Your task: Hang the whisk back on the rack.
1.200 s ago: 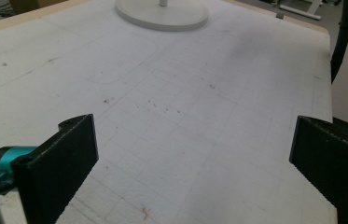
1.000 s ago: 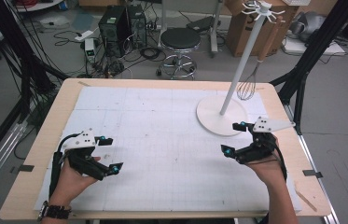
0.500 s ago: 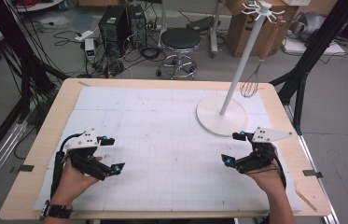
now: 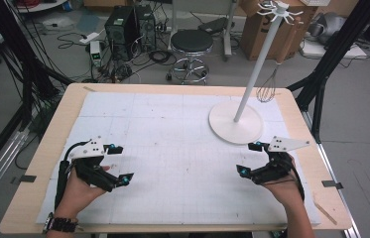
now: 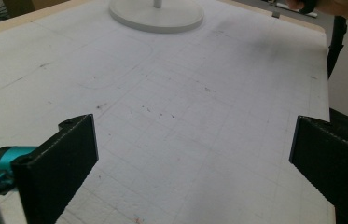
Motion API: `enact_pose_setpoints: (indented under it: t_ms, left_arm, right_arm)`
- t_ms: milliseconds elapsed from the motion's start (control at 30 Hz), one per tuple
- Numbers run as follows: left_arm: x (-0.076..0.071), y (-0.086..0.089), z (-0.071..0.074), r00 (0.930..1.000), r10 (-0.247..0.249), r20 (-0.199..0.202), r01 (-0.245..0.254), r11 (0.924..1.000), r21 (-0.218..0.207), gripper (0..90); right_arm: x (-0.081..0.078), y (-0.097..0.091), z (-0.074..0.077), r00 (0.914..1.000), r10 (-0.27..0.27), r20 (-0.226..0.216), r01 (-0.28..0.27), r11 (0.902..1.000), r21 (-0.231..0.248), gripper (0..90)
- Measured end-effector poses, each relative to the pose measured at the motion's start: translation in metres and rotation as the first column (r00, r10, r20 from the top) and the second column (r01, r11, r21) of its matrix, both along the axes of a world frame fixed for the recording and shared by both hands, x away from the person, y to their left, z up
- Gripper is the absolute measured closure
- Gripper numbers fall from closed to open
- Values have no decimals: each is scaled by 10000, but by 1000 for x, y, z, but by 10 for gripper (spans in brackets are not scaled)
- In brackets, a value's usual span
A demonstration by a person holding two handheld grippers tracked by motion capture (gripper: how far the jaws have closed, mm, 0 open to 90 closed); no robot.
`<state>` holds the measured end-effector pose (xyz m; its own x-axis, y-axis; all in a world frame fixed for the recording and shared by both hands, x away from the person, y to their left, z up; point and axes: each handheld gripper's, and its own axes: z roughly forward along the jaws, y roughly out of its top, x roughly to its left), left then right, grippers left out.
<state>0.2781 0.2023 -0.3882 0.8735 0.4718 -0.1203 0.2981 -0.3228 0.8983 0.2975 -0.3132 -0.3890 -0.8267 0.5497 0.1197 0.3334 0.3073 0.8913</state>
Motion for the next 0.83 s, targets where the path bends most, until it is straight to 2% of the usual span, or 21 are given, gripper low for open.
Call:
enact_pose_setpoints:
  t_ms: [167, 833]
  left_arm:
    - [-2, 0, 1, 10000, -44, 2, 44, 10000, -83, 16]
    - [1, 0, -2, 10000, -8, -62, 8, 10000, -28, 16]
  right_arm:
    - [-2, 2, 0, 10000, -43, 10, 44, 9999, -149, 18]
    - [0, 0, 0, 9998, -177, -15, 177, 9998, -129, 18]
